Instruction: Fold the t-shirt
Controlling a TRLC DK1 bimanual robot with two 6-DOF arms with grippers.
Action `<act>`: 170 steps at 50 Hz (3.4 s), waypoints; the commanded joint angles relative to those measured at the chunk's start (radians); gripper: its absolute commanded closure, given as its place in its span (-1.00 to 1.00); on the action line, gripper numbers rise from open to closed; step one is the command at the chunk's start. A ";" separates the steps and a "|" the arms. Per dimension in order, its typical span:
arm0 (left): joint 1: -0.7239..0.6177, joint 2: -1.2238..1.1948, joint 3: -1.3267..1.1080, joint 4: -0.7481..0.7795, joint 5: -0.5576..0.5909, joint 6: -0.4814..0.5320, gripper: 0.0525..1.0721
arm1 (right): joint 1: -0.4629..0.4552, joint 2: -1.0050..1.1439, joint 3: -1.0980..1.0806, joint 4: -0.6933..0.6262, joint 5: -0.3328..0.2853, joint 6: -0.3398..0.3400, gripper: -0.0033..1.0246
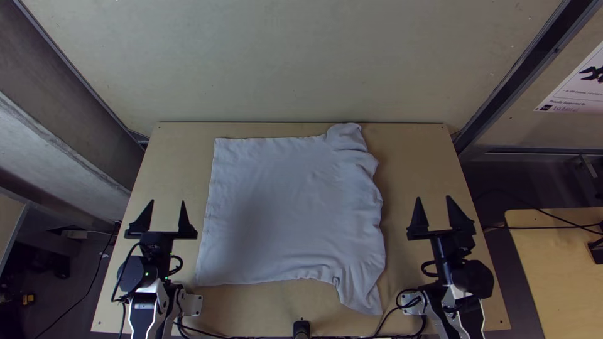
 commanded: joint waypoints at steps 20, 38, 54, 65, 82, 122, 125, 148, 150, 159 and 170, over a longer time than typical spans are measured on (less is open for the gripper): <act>0.007 0.499 0.414 0.131 0.010 0.017 -0.92 | -0.019 0.444 0.349 0.128 -0.008 -0.075 -0.93; 0.007 0.884 0.766 0.095 -0.015 -0.017 -0.92 | -0.103 0.896 0.725 0.095 -0.028 -0.074 -0.93; 0.005 1.256 1.105 -0.030 -0.015 -0.080 -0.92 | -0.125 1.260 1.050 -0.017 -0.029 -0.003 -0.93; 0.002 1.492 1.339 -0.192 -0.014 -0.174 -0.92 | -0.148 1.537 1.331 -0.241 -0.059 0.109 -0.93; -0.007 1.799 1.612 -0.377 -0.014 -0.284 -0.91 | -0.157 1.738 1.457 -0.287 -0.123 0.176 -0.93; -0.062 2.219 1.961 -0.814 -0.106 -0.290 -0.76 | -0.132 2.057 1.697 -0.570 -0.157 0.299 -0.93; -0.067 2.242 1.974 -0.843 -0.130 -0.295 -0.76 | -0.132 2.061 1.697 -0.570 -0.157 0.311 -0.93; -0.079 2.337 2.001 -0.827 -0.181 -0.318 -0.10 | -0.128 2.061 1.699 -0.613 -0.161 0.311 -0.93; -0.079 2.339 2.003 -0.820 -0.179 -0.315 0.37 | -0.123 2.064 1.708 -0.627 -0.161 0.311 -0.93; -0.091 2.328 1.990 -0.828 -0.168 -0.318 0.95 | -0.099 2.110 1.760 -0.692 -0.201 0.307 -0.92; -0.101 2.289 1.989 -0.830 -0.165 -0.316 0.95 | -0.079 2.192 1.828 -0.722 -0.218 0.311 -0.79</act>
